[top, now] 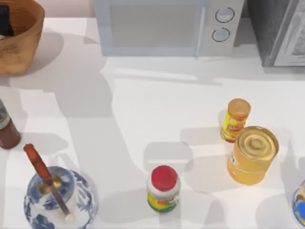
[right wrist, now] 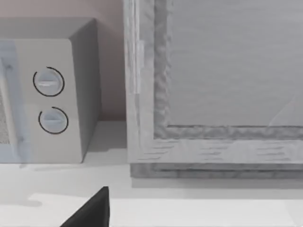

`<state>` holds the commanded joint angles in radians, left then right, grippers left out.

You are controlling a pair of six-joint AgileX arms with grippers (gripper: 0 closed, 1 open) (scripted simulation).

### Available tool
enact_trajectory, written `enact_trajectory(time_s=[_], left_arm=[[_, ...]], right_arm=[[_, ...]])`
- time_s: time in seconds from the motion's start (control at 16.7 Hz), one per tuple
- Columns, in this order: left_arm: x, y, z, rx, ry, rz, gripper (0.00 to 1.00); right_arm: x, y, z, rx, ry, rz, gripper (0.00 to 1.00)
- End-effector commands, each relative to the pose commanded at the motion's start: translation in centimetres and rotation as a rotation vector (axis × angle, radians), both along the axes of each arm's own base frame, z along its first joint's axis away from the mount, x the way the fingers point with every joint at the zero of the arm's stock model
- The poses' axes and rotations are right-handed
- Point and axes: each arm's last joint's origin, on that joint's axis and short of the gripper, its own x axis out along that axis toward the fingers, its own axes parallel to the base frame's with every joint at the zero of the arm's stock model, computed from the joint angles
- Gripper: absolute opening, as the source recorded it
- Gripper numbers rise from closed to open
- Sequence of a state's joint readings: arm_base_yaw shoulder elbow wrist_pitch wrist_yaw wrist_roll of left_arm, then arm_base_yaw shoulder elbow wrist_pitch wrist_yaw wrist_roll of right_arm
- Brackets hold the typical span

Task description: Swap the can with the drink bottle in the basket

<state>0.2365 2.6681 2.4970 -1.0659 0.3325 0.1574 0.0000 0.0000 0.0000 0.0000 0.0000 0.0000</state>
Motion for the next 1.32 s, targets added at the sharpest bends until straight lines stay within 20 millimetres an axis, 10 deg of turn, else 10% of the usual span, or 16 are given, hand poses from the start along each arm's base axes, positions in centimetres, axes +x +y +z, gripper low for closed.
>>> enact_trajectory(time_s=[0.66,1.32], left_arm=[[0.8,-0.5,-2.4,0.0,0.0,0.0,1.0],[0.8,-0.5,-2.4,0.0,0.0,0.0,0.17]], right_arm=[[0.0,0.0,0.0,0.0,0.0,0.0,1.0],[0.0,0.0,0.0,0.0,0.0,0.0,1.0]])
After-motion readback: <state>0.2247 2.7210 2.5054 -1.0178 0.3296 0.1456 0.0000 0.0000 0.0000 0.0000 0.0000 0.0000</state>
